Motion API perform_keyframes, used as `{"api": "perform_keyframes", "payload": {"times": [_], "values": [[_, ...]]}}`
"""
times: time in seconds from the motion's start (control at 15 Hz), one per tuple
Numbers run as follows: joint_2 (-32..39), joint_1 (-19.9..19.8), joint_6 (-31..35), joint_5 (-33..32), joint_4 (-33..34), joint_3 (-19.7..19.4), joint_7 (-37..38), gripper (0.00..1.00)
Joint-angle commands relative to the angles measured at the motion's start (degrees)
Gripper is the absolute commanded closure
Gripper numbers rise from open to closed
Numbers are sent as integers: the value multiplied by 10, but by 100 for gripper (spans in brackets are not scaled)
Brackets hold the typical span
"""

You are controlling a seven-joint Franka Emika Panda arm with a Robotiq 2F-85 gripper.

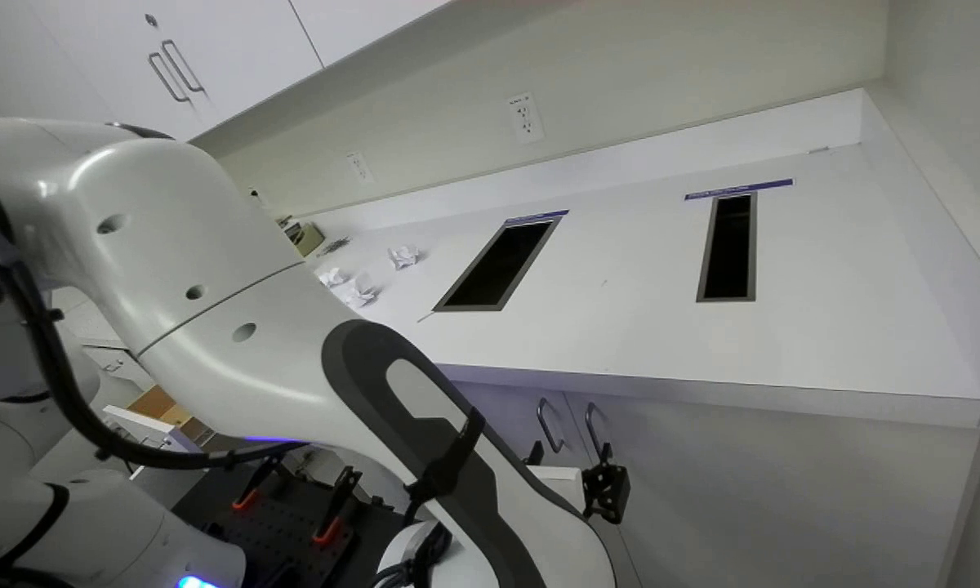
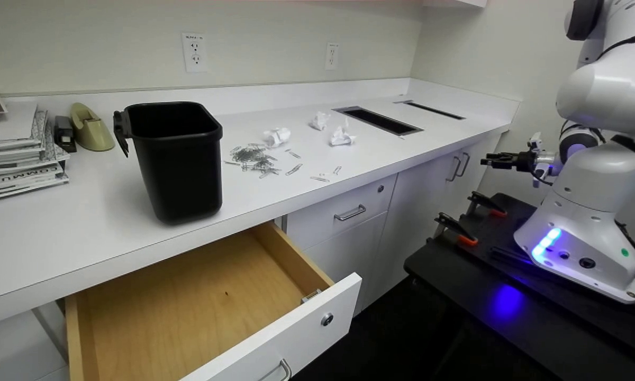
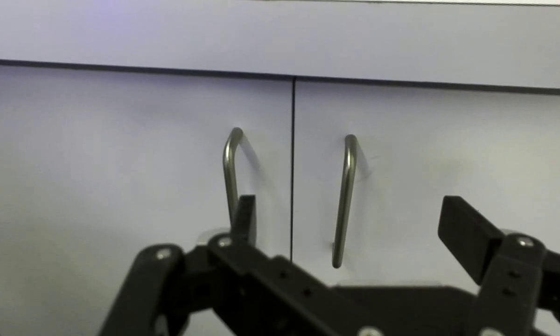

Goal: Open the last bottom cabinet door

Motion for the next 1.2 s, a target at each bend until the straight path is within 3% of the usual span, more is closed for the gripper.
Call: {"api": "perform_keyframes", "payload": {"times": [0.0,0.47,1.0,1.07,1.13], "values": [[10,29,29,45,11,6,7,0],[45,73,81,101,54,6,18,0],[81,82,89,132,94,13,34,0],[84,82,88,131,97,14,33,25],[87,82,87,131,99,15,32,28]]}}
